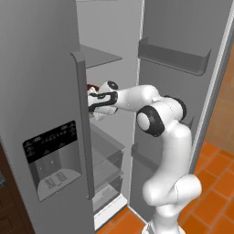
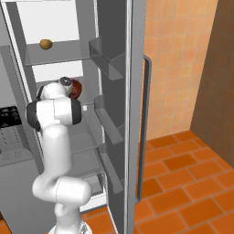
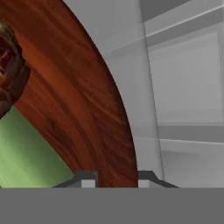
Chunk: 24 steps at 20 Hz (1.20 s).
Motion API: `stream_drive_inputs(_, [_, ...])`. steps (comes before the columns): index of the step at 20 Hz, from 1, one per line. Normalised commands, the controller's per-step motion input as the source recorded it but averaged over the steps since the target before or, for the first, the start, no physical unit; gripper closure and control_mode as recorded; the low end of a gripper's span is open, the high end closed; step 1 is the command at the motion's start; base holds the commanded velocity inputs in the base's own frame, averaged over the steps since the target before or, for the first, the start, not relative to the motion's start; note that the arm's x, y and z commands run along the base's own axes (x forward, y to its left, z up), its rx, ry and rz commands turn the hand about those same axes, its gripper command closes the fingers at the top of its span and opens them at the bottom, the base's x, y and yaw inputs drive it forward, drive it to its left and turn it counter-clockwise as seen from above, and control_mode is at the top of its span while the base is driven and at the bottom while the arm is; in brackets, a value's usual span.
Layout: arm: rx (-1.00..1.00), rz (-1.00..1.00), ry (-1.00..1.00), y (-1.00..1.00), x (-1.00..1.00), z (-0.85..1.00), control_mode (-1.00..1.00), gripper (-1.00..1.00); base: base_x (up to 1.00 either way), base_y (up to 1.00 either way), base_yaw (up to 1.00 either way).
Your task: Pick the chicken drumstick and corn from their plates and place them in the bowl. Then put the bowl in the fridge.
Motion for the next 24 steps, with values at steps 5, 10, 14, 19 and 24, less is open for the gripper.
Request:
stream_drive_inputs(5, [0.0,0.0,0.05,0.33,0.8,-0.12,-1.0,1.0,0.0,0.0,0.0])
stream_drive_inputs(10, [0.0,0.0,-0.03,-0.04,-0.11,0.0,-1.0,-1.0,0.0,0.0,0.0])
stream_drive_inputs(14, [0.0,-0.04,-0.09,-0.23,-0.69,0.0,-1.0,-1.0,0.0,0.0,0.0])
stream_drive_inputs(19, [0.0,-0.07,-0.1,-0.24,-0.66,0.0,-1.0,-1.0,0.0,0.0,0.0])
stream_drive_inputs(24, [0.01,-0.1,-0.27,-0.26,-0.77,0.26,-1.0,-1.0,0.0,0.0,0.0])
